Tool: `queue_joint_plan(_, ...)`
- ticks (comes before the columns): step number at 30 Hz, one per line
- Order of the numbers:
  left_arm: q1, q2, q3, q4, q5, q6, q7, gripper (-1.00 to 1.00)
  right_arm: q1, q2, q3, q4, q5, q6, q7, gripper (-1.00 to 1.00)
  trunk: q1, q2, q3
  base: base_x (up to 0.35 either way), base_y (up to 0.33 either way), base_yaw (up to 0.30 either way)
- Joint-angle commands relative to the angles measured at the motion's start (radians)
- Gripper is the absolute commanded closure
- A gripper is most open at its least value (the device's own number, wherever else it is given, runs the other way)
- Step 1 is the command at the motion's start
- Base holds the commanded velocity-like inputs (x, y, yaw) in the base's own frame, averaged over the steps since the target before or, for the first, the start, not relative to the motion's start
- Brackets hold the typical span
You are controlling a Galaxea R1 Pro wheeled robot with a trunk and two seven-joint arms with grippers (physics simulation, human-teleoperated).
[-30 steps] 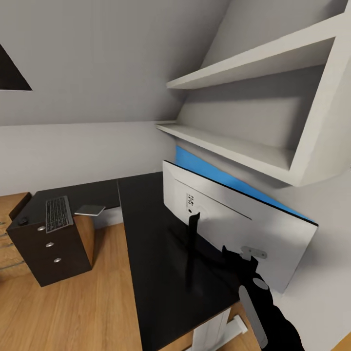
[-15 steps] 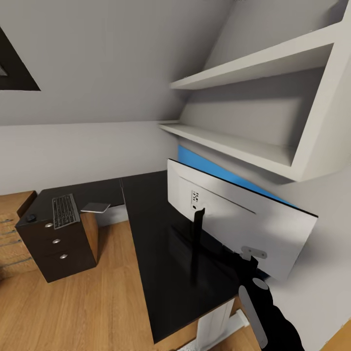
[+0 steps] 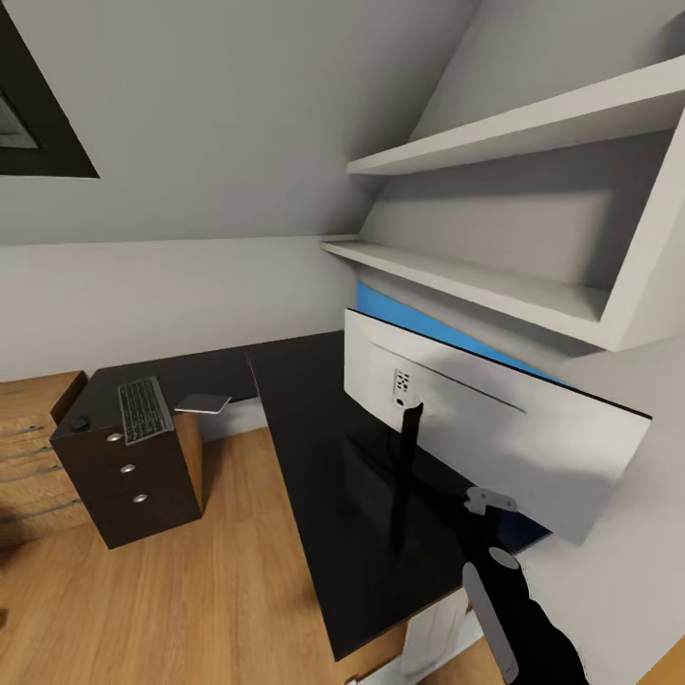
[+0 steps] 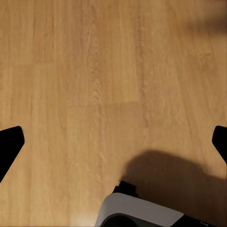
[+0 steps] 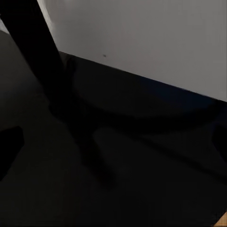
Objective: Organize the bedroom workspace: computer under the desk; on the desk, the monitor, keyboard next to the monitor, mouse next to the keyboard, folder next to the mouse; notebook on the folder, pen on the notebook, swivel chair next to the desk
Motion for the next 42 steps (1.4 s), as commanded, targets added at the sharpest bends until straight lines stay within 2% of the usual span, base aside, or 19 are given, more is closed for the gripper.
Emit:
queue_joint_plan(1, -0.001, 0.000, 0.001, 0.000, 0.010, -0.005, -0.002, -1.00, -0.001, 0.000, 0.002, 0.001, -0.008, 0.003, -0.008, -1.00, 0.000, -0.001, -0.002, -0.001, 0.297, 0.000)
queue_joint_plan(13, -0.001, 0.004, 0.001, -0.001, 0.011, -0.007, -0.002, -1.00, -0.001, 0.001, 0.003, 0.031, -0.003, 0.001, -0.008, -1.00, 0.000, -0.001, -0.002, 0.200, 0.268, 0.000)
queue_joint_plan(22, -0.001, 0.004, 0.001, 0.000, 0.011, -0.006, -0.002, -1.00, -0.001, 0.002, 0.002, 0.049, 0.058, -0.007, -0.010, -1.00, 0.000, -0.001, -0.002, 0.165, 0.158, 0.000)
queue_joint_plan(30, -0.001, 0.004, 0.001, 0.000, 0.011, -0.005, -0.002, -1.00, -0.002, 0.002, 0.002, 0.100, 0.089, -0.079, -0.011, -1.00, 0.000, -0.001, -0.002, 0.017, 0.015, 0.000)
queue_joint_plan(33, -0.001, 0.004, 0.001, 0.000, 0.011, -0.005, -0.002, -1.00, -0.002, 0.002, 0.001, 0.115, 0.137, -0.113, -0.012, -1.00, 0.000, -0.001, -0.002, 0.095, 0.002, 0.000)
queue_joint_plan(37, -0.001, 0.004, 0.001, 0.000, 0.011, -0.005, -0.002, -1.00, -0.002, 0.002, 0.000, 0.119, 0.178, -0.140, -0.014, -1.00, 0.000, -0.001, -0.002, 0.214, 0.001, 0.000)
queue_joint_plan(42, -0.001, 0.004, 0.001, 0.000, 0.011, -0.005, -0.002, -1.00, -0.004, 0.001, -0.004, 0.123, 0.198, -0.156, -0.015, -1.00, 0.000, -0.001, -0.002, 0.070, 0.000, 0.000)
